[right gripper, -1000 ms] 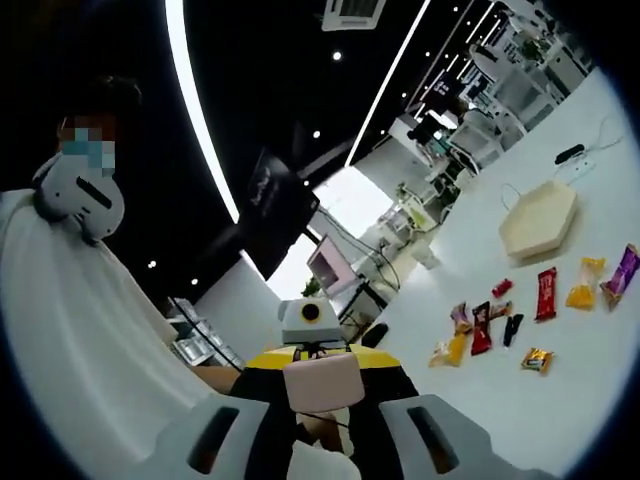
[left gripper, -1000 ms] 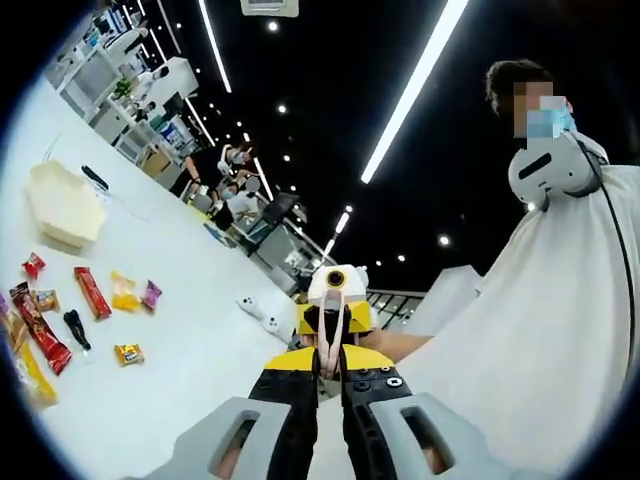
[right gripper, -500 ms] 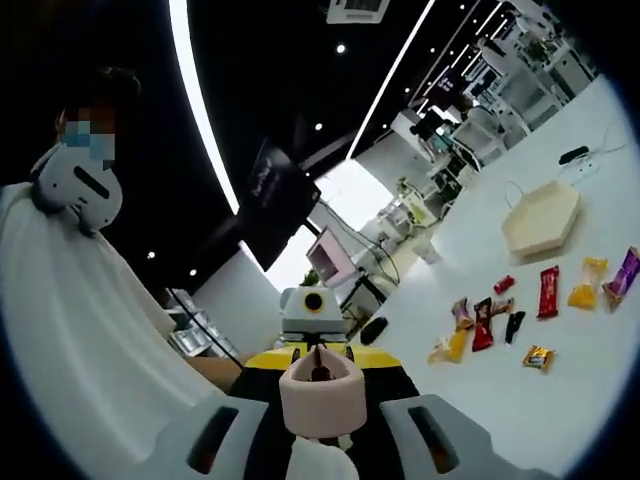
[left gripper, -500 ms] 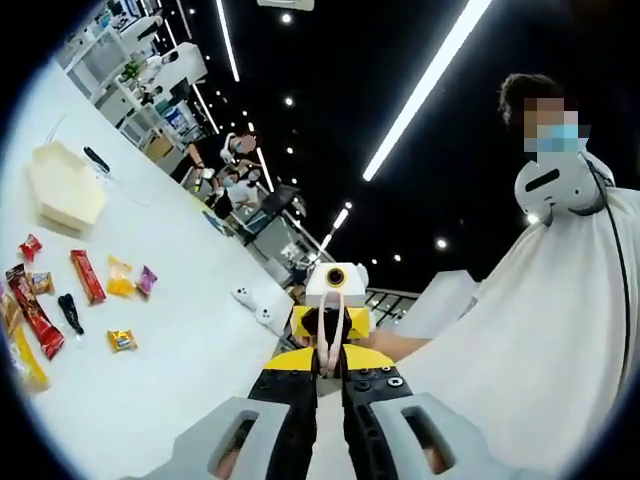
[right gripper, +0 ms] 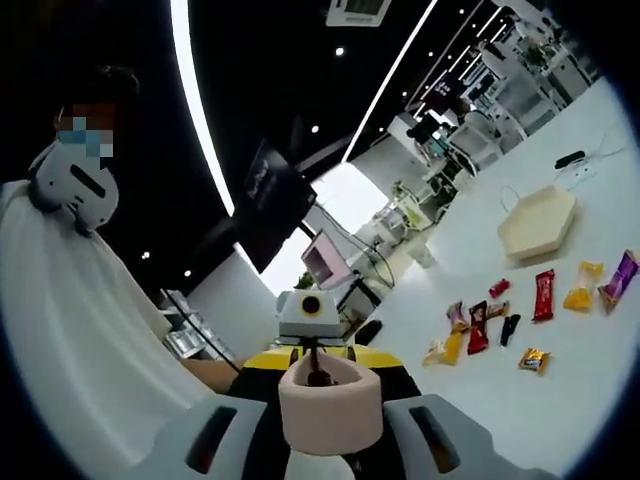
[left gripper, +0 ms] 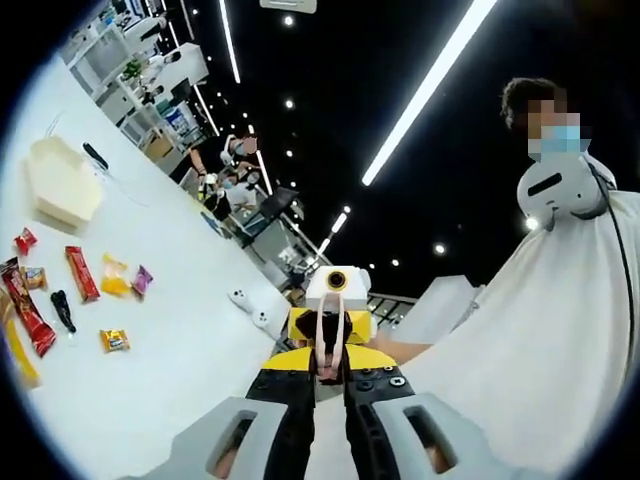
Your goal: Place the target food into the container with the food tongs after gripping and lifting it, then release it inside without dropping or visibly crushing the food.
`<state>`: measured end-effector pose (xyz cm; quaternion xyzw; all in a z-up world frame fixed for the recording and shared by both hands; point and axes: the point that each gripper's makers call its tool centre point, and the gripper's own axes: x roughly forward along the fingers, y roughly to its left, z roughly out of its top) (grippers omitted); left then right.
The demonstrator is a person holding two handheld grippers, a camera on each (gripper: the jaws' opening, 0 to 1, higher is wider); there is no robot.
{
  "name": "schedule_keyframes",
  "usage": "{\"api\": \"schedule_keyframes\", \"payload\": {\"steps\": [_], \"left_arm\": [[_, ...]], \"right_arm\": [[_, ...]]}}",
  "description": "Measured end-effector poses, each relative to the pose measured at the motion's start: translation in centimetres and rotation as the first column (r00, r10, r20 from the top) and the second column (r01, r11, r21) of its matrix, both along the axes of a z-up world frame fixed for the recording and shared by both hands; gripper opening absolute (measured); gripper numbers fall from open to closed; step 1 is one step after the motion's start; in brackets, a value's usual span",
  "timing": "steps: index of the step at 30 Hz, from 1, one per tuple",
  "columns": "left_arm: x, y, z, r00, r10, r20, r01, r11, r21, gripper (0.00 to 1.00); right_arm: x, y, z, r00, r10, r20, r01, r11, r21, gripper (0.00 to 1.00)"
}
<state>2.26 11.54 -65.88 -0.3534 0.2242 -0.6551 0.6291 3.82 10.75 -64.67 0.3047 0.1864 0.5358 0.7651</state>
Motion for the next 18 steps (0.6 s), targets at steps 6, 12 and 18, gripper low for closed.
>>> {"api": "schedule_keyframes", "payload": {"steps": [6, 12, 18], "left_arm": [[0.1, -0.1, 0.0, 1.000, 0.007, -0.002, -0.007, 1.000, -0.007, 0.06], [0.4, 0.1, 0.2, 1.000, 0.015, 0.005, -0.015, 1.000, -0.005, 0.06], [0.3, -0.1, 0.2, 1.000, 0.017, 0.006, -0.017, 1.000, -0.005, 0.06]], "right_arm": [[0.2, 0.0, 0.1, 1.000, 0.000, -0.010, 0.001, 1.000, 0.012, 0.19], [0.4, 0.5, 0.1, 1.000, 0.023, -0.017, -0.023, 1.000, 0.013, 0.20], [0.4, 1.1, 0.3, 0.999, 0.041, -0.034, -0.040, 0.999, 0.037, 0.21]]}}
